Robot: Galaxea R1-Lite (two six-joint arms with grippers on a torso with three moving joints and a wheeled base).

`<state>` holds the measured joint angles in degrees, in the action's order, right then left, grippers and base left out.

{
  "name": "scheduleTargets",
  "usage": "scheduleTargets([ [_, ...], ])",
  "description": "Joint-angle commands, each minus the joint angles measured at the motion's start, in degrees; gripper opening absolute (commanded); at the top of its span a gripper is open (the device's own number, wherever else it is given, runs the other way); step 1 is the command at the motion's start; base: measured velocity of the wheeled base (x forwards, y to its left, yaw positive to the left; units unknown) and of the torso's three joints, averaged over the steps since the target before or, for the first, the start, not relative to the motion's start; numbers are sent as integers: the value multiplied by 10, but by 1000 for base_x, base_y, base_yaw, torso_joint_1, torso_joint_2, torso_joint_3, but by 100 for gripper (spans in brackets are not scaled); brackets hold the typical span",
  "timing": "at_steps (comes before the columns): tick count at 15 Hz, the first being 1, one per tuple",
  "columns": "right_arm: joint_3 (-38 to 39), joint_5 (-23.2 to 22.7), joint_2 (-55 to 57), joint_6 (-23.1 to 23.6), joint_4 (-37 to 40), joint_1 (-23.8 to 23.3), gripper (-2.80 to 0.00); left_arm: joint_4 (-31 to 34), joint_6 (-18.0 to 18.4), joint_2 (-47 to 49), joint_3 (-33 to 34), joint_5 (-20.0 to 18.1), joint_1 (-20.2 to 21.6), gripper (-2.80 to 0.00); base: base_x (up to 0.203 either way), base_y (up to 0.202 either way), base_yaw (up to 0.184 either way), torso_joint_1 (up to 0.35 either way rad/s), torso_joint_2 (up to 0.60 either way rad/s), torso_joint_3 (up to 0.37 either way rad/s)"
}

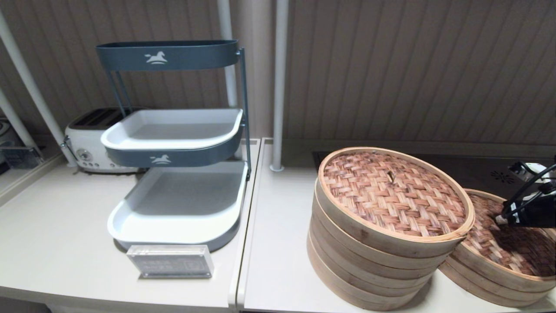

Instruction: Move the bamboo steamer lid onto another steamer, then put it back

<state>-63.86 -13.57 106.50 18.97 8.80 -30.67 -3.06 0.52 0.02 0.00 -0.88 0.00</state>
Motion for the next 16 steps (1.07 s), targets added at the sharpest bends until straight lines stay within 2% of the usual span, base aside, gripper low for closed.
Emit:
scheduleTargets([
  [1, 2, -1, -1, 2, 1, 1, -99, -1, 0, 0, 16, 0, 0, -280, 0, 0, 0, 0, 0, 0],
  [2, 2, -1, -2, 2, 1, 1, 0, -1, 0, 0, 16, 0, 0, -280, 0, 0, 0, 0, 0, 0],
  [8, 1, -4, -27, 0, 2, 1, 0, 0, 0, 0, 16, 0, 0, -280, 0, 0, 0, 0, 0, 0],
  [11, 4, -18, -107, 0, 8, -2, 0, 0, 0, 0, 16, 0, 0, -280, 0, 0, 0, 0, 0, 0],
  [14, 21, -55, -200, 0, 23, -6, 0, -1, 0, 0, 16, 0, 0, -280, 0, 0, 0, 0, 0, 0],
  [15, 26, -68, -227, -1, 39, -7, -280, -1, 0, 0, 16, 0, 0, -280, 0, 0, 0, 0, 0, 0],
  [16, 30, -83, -260, -3, 58, -8, -280, -1, 0, 0, 16, 0, 0, -280, 0, 0, 0, 0, 0, 0],
])
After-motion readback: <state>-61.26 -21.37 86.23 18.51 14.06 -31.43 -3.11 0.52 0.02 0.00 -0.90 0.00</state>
